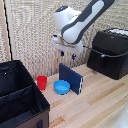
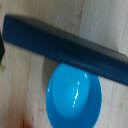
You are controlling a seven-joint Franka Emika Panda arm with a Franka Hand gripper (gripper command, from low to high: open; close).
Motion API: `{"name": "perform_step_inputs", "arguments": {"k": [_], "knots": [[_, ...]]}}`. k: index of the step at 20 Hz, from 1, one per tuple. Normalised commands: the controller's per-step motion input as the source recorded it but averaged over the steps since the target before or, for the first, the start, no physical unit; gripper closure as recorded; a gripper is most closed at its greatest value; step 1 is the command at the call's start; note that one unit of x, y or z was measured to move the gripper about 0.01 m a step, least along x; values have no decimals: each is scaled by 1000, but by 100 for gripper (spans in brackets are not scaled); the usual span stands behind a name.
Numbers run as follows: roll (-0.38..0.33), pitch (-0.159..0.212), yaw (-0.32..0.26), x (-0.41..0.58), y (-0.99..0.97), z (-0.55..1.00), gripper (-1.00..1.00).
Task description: Please move the gripper into proximity with the fryer handle. Once close enough, gingerly grasp the handle and gently tug the fryer basket open in your direction.
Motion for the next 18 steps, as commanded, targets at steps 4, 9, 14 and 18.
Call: {"name": "perform_step_inputs", "arguments": {"k": [4,9,14,18], "knots": [[-375,5,-102,121,-307,-132,-100],[-375,-59,-11,1,-471,-122,-100],[-315,-120,40,-45,-529,-224,-100],[-191,-105,97,-190,-603,-199,-100]]}}
